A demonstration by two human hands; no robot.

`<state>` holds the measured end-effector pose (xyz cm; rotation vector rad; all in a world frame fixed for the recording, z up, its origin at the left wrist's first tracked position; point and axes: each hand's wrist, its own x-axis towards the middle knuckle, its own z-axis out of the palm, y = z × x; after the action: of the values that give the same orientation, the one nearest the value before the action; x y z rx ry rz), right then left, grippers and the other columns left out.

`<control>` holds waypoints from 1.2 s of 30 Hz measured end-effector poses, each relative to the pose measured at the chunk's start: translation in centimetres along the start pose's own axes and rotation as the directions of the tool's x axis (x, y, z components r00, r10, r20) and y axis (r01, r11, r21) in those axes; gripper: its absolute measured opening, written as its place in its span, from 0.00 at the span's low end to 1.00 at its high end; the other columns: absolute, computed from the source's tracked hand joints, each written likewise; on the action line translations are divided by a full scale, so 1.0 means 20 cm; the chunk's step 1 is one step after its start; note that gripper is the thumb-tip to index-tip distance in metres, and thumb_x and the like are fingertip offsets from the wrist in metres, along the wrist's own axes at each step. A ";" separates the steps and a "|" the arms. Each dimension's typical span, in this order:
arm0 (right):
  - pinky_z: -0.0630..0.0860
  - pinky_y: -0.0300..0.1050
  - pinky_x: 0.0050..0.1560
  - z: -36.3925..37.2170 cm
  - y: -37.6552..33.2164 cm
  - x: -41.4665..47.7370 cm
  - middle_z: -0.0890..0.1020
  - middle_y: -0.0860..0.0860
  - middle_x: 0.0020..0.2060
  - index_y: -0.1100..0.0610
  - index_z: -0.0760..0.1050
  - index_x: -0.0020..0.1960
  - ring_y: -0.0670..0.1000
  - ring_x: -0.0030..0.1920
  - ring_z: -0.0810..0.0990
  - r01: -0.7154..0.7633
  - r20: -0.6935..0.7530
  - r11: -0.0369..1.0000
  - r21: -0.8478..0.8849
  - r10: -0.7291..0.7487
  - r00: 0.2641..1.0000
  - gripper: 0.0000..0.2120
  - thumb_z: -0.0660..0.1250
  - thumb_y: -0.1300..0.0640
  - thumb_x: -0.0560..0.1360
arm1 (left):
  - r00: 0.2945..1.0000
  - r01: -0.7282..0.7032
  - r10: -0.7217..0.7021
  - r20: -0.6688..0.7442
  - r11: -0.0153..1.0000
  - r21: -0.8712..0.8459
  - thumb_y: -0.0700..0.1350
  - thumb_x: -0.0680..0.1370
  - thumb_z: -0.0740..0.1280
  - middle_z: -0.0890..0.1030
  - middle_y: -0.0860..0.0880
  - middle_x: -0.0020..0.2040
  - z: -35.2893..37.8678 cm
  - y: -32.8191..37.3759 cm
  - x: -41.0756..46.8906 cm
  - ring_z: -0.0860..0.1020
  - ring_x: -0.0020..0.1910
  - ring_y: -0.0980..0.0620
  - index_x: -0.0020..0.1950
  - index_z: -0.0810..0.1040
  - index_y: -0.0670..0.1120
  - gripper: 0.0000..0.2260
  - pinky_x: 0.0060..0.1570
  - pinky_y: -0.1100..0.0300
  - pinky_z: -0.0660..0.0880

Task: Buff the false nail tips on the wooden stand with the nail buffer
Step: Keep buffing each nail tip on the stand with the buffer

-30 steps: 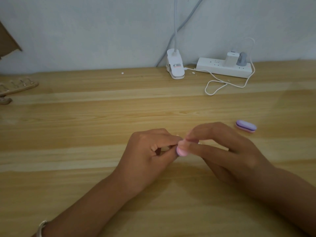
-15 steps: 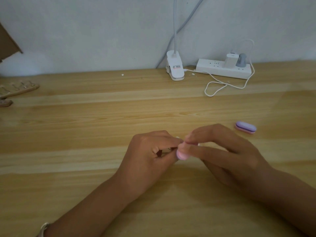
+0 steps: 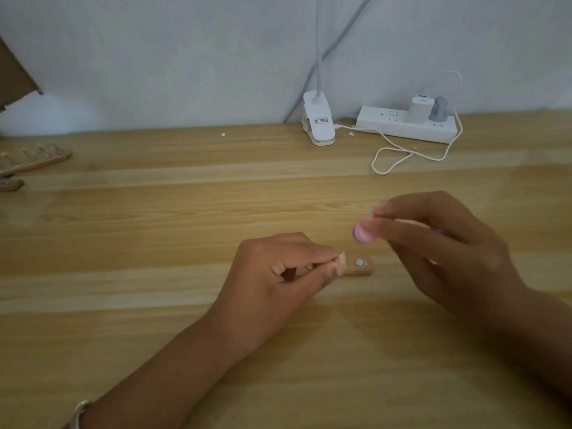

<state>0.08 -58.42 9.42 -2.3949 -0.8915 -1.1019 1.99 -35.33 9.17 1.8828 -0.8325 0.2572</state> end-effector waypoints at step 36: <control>0.77 0.46 0.55 0.07 -0.08 -0.01 0.81 0.55 0.52 0.59 0.82 0.58 0.52 0.54 0.81 0.049 -0.031 0.994 0.101 -0.046 0.998 0.13 0.66 0.70 0.79 | 0.989 0.127 -0.103 0.102 0.957 -0.260 0.44 0.74 0.72 0.80 0.46 0.34 0.00 -0.01 0.01 0.71 0.30 0.58 0.47 0.86 0.44 0.06 0.33 0.67 0.67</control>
<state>-0.33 -56.59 8.55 -2.2814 -0.9751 -1.0786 2.21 -35.39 9.19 1.6903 -0.7719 -0.0112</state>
